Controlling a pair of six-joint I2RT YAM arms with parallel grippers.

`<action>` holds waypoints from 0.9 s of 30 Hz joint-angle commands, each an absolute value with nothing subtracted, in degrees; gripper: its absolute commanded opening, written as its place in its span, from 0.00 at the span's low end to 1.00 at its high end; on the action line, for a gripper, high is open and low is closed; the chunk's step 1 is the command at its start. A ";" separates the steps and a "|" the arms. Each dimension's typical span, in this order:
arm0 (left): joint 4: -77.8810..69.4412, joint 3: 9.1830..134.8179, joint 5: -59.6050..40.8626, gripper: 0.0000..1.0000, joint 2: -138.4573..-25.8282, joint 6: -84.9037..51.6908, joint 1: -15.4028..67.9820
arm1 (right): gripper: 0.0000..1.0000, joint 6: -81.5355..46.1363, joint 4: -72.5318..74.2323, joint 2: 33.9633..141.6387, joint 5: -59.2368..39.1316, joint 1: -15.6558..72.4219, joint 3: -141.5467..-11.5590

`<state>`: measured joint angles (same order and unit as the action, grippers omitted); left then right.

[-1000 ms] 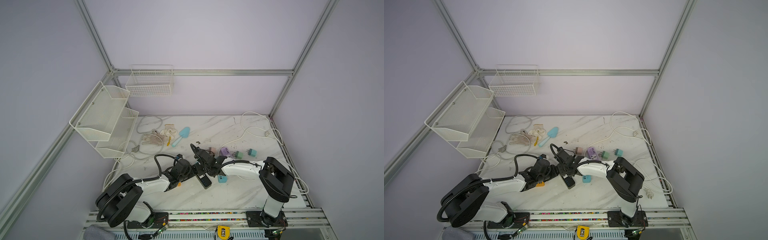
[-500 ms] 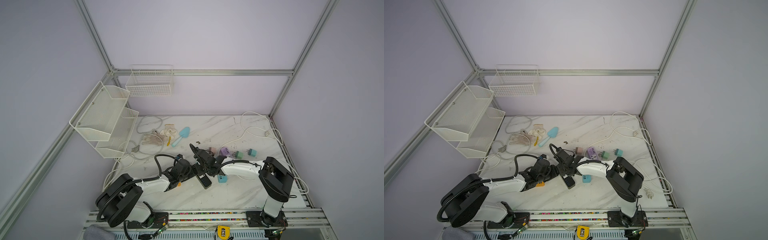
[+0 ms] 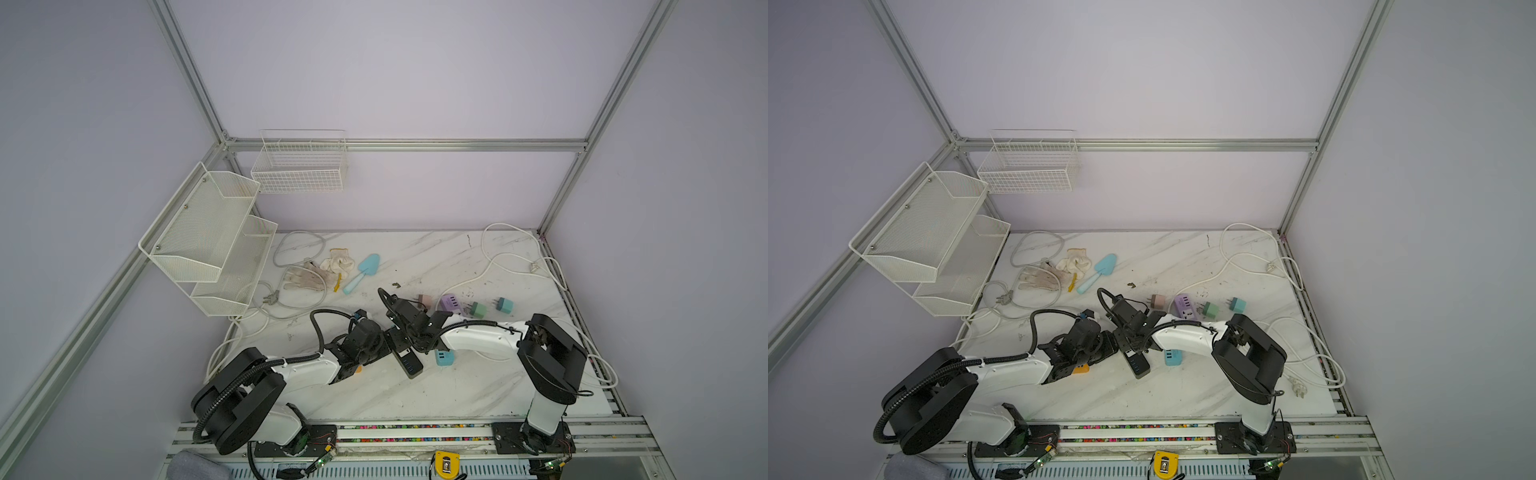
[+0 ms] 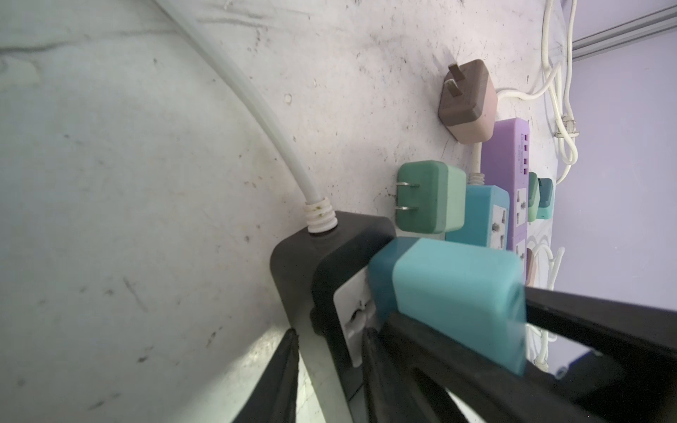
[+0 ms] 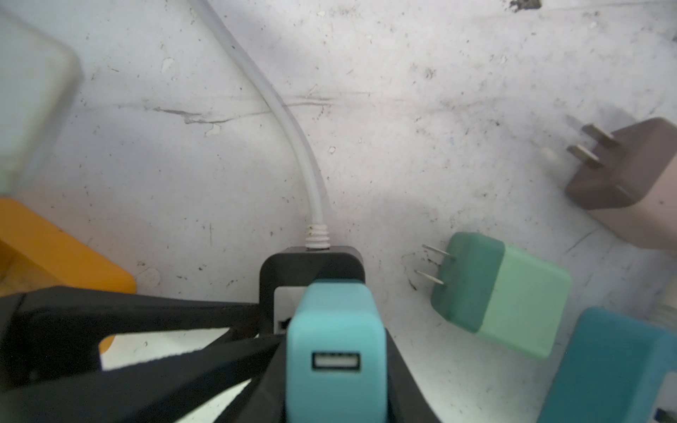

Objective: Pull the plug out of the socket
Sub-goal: 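Close the right gripper on the teal plug while left holds strip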

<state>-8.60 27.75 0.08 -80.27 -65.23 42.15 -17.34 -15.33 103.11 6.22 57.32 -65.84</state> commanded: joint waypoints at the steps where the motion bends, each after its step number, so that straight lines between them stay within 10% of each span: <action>1: -6.77 25.62 -1.27 0.30 -79.89 -65.39 42.89 | 0.17 -18.31 -14.54 102.50 4.99 58.62 -66.85; 27: -6.33 25.41 -1.42 0.29 -78.30 -65.57 43.03 | 0.10 -19.97 -17.15 98.60 10.81 57.69 -66.26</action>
<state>-7.60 27.38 -1.15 -79.20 -65.39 42.83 -19.75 -16.12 100.25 8.27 57.80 -65.21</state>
